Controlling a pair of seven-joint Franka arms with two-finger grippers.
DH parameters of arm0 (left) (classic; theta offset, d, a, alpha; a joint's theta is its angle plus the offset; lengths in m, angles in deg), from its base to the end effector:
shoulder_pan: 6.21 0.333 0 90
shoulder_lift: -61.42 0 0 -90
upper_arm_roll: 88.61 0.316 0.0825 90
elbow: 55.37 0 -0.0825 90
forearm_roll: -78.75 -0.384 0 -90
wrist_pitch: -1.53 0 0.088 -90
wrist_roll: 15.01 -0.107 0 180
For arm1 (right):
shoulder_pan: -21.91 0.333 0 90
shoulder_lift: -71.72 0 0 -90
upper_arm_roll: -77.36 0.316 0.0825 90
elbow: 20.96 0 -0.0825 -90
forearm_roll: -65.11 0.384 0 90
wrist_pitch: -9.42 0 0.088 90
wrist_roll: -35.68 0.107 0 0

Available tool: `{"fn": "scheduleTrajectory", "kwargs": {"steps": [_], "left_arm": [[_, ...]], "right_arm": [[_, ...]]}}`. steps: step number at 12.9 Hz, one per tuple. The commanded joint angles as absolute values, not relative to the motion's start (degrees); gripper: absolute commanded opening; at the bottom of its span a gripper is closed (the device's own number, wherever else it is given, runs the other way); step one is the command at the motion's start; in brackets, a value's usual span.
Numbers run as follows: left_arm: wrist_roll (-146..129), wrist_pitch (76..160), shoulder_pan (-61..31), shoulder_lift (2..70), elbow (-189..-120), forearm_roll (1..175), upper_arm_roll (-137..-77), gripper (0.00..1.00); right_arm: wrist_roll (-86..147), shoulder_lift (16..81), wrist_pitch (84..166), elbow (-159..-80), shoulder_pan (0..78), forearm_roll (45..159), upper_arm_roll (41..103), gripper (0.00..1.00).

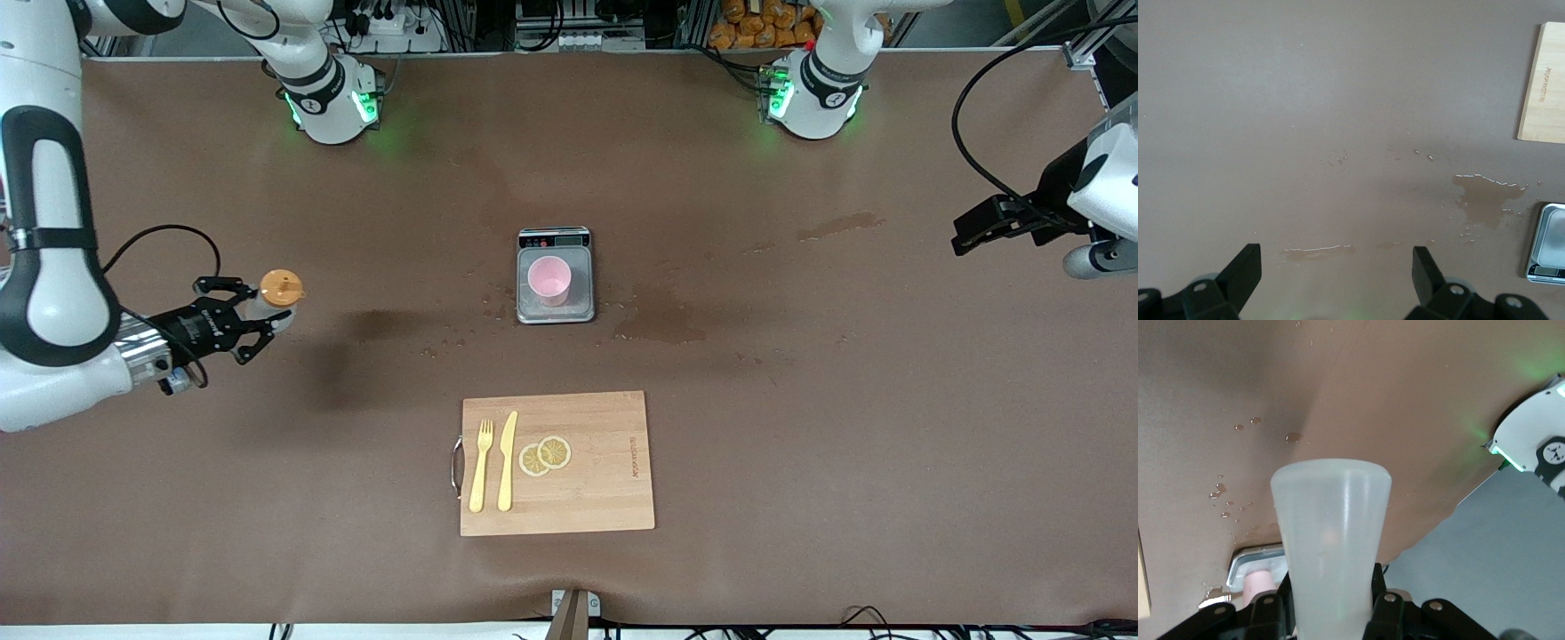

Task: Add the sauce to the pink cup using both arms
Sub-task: 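Carry the white bottle with the right gripper back to its spot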

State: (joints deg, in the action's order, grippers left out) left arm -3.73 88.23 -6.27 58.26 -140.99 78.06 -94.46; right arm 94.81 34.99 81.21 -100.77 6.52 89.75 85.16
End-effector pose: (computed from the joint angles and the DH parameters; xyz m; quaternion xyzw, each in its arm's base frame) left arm 0.5632 -0.0552 0.6247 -0.9987 -0.0471 0.0173 0.0059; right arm 0.6288 -0.0451 0.3190 -0.7408 0.5020 0.4409 0.0696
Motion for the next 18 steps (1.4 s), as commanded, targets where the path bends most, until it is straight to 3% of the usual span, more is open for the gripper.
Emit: {"fn": "scheduleTrajectory", "kwargs": {"steps": [1, 8, 12, 16, 18], "left_arm": [[-4.9, 88.1, -6.21, 58.69, -140.54, 77.88, -95.64, 1.0], [-5.26, 89.15, -6.65, 58.52, -140.62, 77.87, -96.34, 1.0], [-5.26, 89.33, -6.65, 58.52, -140.97, 77.87, -96.52, 1.0], [-4.38, 89.33, -7.26, 58.34, -140.97, 77.79, -97.57, 1.0], [-4.38, 89.25, -7.26, 58.25, -140.98, 77.79, -97.67, 1.0]], "right_arm": [[85.55, 32.53, 79.56, -101.11, 1.1, 92.17, 86.24, 0.44], [73.05, 23.92, 79.82, -100.85, -9.89, 98.23, 86.24, 0.47], [68.47, 19.35, 80.26, -100.76, -12.71, 98.68, 86.06, 0.47], [66.18, 17.32, 81.31, -100.85, -13.6, 98.51, 85.98, 0.57], [66.09, 16.88, 83.24, -100.85, -13.6, 97.89, 85.89, 0.57]]}}
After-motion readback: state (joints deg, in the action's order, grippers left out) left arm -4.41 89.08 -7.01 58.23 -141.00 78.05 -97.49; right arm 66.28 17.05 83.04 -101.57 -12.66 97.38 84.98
